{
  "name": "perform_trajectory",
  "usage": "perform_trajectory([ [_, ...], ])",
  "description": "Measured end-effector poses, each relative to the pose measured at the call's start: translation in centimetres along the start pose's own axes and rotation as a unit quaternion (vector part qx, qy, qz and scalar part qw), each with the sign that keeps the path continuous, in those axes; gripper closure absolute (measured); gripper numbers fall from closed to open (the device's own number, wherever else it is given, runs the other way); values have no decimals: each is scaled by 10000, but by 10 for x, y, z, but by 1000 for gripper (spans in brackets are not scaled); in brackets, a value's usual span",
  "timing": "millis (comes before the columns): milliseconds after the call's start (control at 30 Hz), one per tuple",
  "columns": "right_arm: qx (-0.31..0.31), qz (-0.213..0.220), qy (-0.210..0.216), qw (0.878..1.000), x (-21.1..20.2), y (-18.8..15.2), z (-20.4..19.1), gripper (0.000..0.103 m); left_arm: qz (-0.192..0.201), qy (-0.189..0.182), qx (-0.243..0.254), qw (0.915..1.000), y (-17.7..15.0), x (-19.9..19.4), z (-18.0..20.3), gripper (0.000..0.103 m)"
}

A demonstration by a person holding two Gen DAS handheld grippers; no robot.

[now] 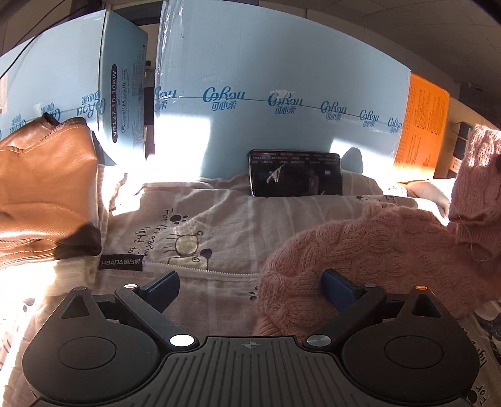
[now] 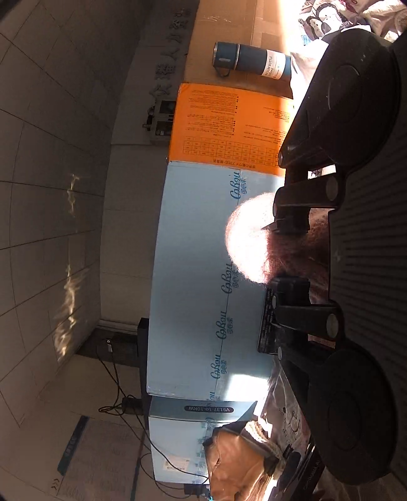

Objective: Fold clothes

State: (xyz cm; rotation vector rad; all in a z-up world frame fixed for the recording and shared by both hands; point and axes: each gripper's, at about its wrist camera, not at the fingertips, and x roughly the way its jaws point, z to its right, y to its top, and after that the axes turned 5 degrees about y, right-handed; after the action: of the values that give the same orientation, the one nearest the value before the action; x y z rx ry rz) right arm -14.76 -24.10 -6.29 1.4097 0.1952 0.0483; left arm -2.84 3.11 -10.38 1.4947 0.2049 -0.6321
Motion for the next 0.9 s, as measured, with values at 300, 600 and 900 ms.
perform_trajectory([
  [300,-1356,-264,645,9883,21,-18,-85,81,447,-1142,-1323,9836,14,-20,-26,4],
  [600,-59,-709,1884,9795,24,-20,-74,25,216,-2192,-1342,9662,21,-22,-8,4],
  [900,1417,-266,2980,9436,0,-7,6,4,-618,-3233,-2059,9216,32,6,13,4],
])
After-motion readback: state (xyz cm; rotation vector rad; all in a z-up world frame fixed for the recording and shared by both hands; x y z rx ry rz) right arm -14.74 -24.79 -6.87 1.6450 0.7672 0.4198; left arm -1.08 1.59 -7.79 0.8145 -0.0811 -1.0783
